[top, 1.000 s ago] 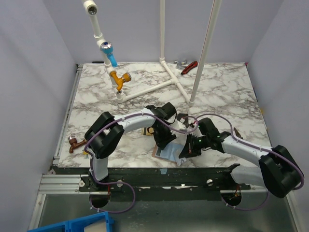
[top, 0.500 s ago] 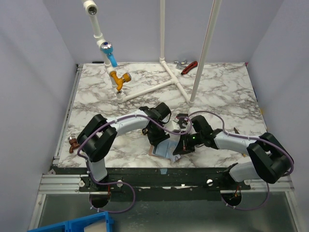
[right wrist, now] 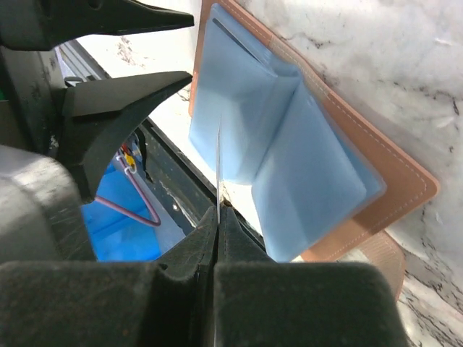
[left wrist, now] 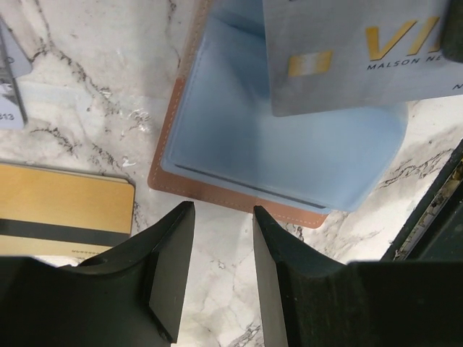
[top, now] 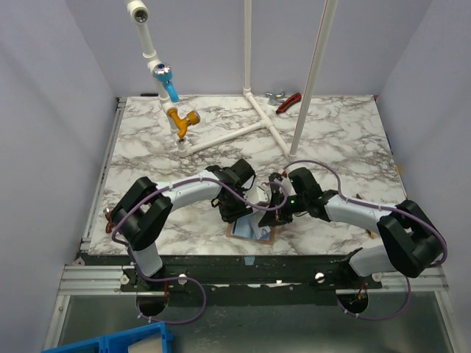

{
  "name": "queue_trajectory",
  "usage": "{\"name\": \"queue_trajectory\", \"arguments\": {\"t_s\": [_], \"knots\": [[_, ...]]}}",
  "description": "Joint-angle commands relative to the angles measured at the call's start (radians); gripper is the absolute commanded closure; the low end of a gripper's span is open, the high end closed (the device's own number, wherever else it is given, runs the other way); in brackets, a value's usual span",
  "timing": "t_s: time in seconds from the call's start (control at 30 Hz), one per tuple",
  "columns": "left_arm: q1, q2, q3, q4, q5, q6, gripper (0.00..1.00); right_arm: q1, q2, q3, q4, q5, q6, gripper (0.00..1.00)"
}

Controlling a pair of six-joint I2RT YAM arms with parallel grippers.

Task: Put the credit cards into the card holder
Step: Turn over the card slot in the card holder, then insert the credit card into the card holder.

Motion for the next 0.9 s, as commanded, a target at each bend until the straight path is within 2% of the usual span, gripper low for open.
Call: {"name": "queue_trajectory", "arguments": {"t_s": [0.0,0.3,0.47,0.73,0.87], "knots": [[0.02,-0.046,-0.009,0.002,-0.013,0.031,0.6,0.014,0.06,0.022,0.036,-0.035,-0.014,0.99],[0.039,-0.122,-0.048,0.002,0.011,0.122,0.6,0.041,0.209,0.046,0.131,-0.036,-0.015,0.99],[0.035,-0.138,-0.094,0.057,0.051,0.195,0.6,0.04,0.186,0.023,0.157,-0.029,0.006,0.99],[-0.009,-0.078,-0.163,0.203,-0.163,0.283,0.6,0.035,0.083,-0.057,0.154,-0.013,0.031,0.99],[-0.025,-0.053,-0.154,0.207,-0.2,0.271,0.61,0.017,0.051,-0.094,0.156,-0.008,0.039,0.99]]}}
